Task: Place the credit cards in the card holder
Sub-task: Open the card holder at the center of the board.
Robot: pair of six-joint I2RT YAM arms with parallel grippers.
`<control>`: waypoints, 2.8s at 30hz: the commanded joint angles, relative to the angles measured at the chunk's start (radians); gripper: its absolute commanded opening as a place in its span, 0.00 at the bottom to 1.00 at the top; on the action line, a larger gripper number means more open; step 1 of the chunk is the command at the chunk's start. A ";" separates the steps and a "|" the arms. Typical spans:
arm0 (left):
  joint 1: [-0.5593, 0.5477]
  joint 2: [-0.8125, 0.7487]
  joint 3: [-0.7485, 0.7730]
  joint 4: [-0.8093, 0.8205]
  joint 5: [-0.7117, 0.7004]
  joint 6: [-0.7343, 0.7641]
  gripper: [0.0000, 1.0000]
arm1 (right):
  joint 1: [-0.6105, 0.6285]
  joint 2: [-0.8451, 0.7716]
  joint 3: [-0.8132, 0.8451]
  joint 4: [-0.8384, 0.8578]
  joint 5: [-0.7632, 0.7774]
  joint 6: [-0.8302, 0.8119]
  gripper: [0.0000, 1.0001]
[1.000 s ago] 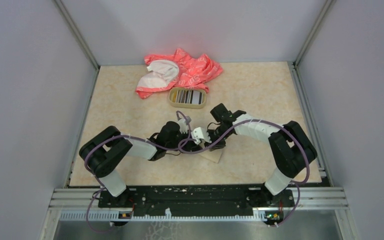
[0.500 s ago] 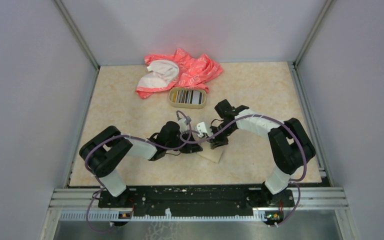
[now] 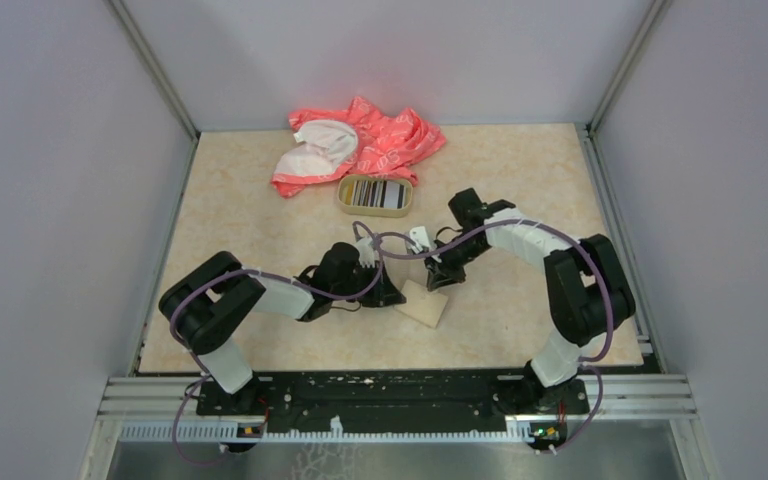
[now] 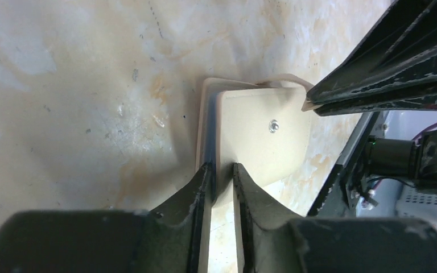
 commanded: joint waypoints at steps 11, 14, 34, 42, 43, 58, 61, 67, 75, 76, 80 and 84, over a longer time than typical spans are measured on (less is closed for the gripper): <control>0.024 -0.200 -0.112 0.019 -0.086 -0.008 0.68 | -0.117 -0.080 0.070 -0.027 -0.196 0.072 0.00; 0.024 -0.298 -0.207 0.106 -0.098 -0.032 0.72 | -0.128 -0.105 0.068 -0.012 -0.213 0.104 0.00; -0.116 -0.108 -0.324 0.606 -0.202 -0.313 0.81 | -0.148 -0.151 0.067 0.018 -0.219 0.169 0.00; -0.126 -0.074 -0.290 0.569 -0.239 -0.328 0.82 | -0.149 -0.150 0.061 0.023 -0.211 0.169 0.00; -0.126 -0.065 -0.287 0.574 -0.241 -0.331 0.82 | -0.150 -0.148 0.063 0.023 -0.210 0.170 0.00; -0.121 -0.089 -0.152 0.224 -0.329 -0.195 0.31 | -0.175 -0.170 0.058 0.049 -0.127 0.191 0.00; -0.116 -0.110 -0.061 0.006 -0.386 -0.124 0.23 | -0.183 -0.193 0.040 0.093 -0.056 0.218 0.00; -0.058 -0.056 0.091 -0.192 -0.351 0.010 0.19 | -0.203 -0.203 0.031 0.141 0.052 0.277 0.00; 0.031 0.088 0.275 -0.299 -0.202 0.086 0.14 | -0.232 -0.167 0.027 0.199 0.176 0.366 0.00; 0.036 0.103 0.300 -0.318 -0.197 0.091 0.14 | -0.233 -0.163 0.028 0.202 0.198 0.374 0.00; 0.055 0.152 0.374 -0.376 -0.179 0.100 0.15 | -0.239 -0.138 0.033 0.211 0.273 0.403 0.00; 0.071 0.179 0.401 -0.393 -0.152 0.105 0.18 | -0.249 -0.097 0.040 0.199 0.307 0.420 0.00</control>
